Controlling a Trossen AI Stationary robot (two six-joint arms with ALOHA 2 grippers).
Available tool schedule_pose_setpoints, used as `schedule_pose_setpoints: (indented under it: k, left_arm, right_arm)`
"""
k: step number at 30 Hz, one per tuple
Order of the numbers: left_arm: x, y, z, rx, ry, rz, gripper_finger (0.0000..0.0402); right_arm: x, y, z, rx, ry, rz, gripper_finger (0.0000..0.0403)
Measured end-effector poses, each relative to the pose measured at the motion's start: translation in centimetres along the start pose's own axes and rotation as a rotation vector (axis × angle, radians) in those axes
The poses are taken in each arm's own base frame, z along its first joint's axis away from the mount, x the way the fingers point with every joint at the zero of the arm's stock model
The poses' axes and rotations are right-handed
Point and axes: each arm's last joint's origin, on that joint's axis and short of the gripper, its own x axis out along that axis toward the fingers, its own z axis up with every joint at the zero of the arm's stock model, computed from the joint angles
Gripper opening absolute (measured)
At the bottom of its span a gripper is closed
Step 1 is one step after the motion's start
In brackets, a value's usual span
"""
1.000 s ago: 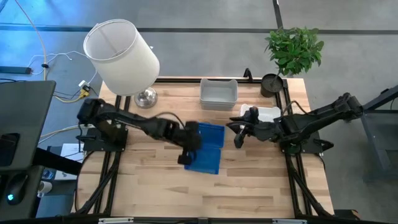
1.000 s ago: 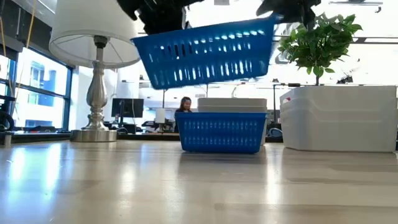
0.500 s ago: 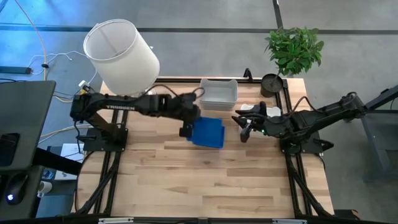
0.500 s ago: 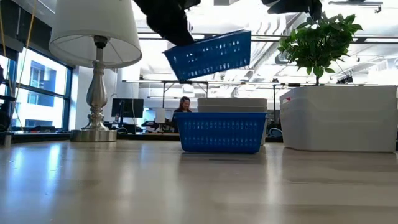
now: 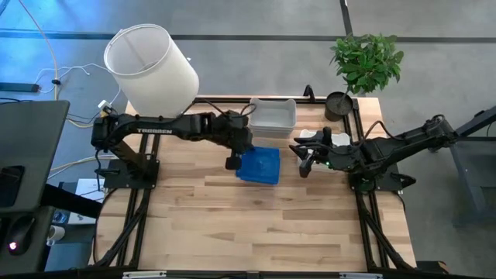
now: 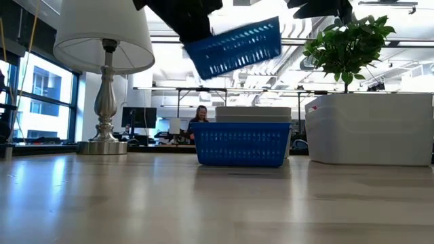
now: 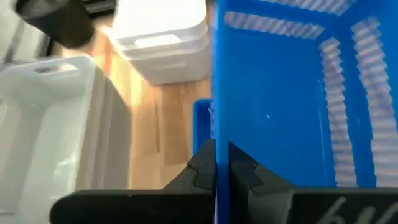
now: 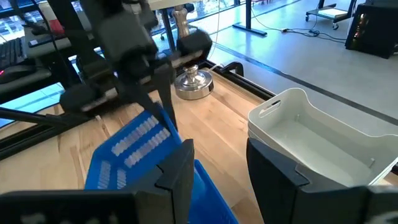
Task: Stack baskets by color
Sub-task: Stack the bottom blue bin on top of the top blue bins
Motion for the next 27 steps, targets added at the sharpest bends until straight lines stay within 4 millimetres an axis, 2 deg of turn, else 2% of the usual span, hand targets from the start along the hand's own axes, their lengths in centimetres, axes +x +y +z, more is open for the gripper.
schedule_pose_setpoints:
  k: [8, 14, 27]
  left_arm:
    - [3.3, -0.1, -1.2, -0.007, 0.060, -0.054, 0.0000]
    - [5.0, 0.4, -2.0, -0.021, 0.095, -0.054, 0.0000]
    - [7.1, 0.7, -3.3, -0.039, 0.151, -0.057, 0.0000]
  right_arm:
    - [0.0, 0.0, -0.1, -0.002, 0.009, 0.004, 0.0135]
    - [0.0, 0.0, -0.1, -0.003, 0.017, 0.016, 0.0135]
    - [0.0, 0.0, -0.2, -0.007, 0.025, 0.021, 0.0135]
